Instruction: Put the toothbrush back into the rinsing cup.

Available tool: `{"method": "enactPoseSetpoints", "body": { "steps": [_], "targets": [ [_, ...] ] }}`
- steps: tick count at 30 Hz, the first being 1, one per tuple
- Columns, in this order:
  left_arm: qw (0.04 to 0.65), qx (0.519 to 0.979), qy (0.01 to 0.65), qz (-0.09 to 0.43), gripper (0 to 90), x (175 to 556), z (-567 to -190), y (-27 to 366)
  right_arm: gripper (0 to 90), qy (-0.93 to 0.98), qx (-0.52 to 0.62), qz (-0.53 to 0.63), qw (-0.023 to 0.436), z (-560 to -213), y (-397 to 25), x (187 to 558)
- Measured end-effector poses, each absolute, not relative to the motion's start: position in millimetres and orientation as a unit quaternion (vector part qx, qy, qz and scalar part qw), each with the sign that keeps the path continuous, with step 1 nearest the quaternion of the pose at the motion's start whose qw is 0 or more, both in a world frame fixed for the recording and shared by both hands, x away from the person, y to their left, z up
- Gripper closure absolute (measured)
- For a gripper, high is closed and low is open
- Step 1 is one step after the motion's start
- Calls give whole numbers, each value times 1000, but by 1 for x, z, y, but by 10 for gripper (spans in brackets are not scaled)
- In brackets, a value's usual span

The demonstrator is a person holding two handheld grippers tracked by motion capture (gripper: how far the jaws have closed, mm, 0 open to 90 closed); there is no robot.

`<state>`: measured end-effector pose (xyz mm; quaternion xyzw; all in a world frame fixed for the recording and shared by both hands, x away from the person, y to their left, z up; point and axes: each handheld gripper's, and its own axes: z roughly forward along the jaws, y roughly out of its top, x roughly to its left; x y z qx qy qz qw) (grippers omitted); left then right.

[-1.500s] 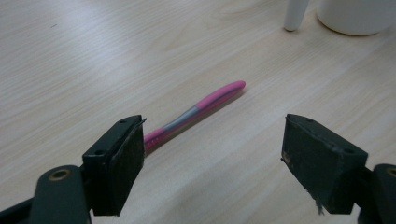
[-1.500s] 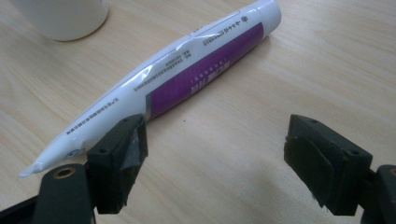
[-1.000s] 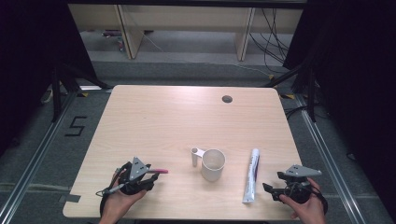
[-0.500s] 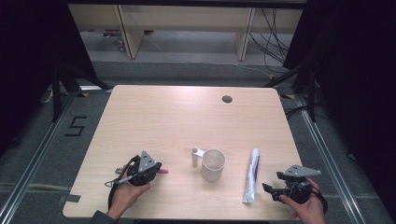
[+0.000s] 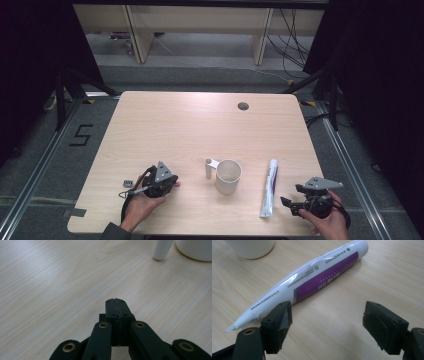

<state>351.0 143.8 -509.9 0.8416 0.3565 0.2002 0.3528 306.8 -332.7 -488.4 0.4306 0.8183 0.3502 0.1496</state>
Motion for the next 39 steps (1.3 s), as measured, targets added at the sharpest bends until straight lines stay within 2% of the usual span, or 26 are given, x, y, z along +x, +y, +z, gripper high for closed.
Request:
{"method": "enactPoseSetpoints", "body": {
  "steps": [18,27,30,39],
  "targets": [
    [344,864,330,164,873,312,-511,141,243,818,434,349,147,-488,-332,306],
    [340,870,318,161,862,294,-509,152,243,819,430,347,151,-489,-332,307],
    [349,865,325,157,861,288,-509,156,243,819,431,352,138,-489,-331,307],
    [340,868,328,154,859,273,-509,173,243,823,427,344,151,-489,-331,307]
  ]
}}
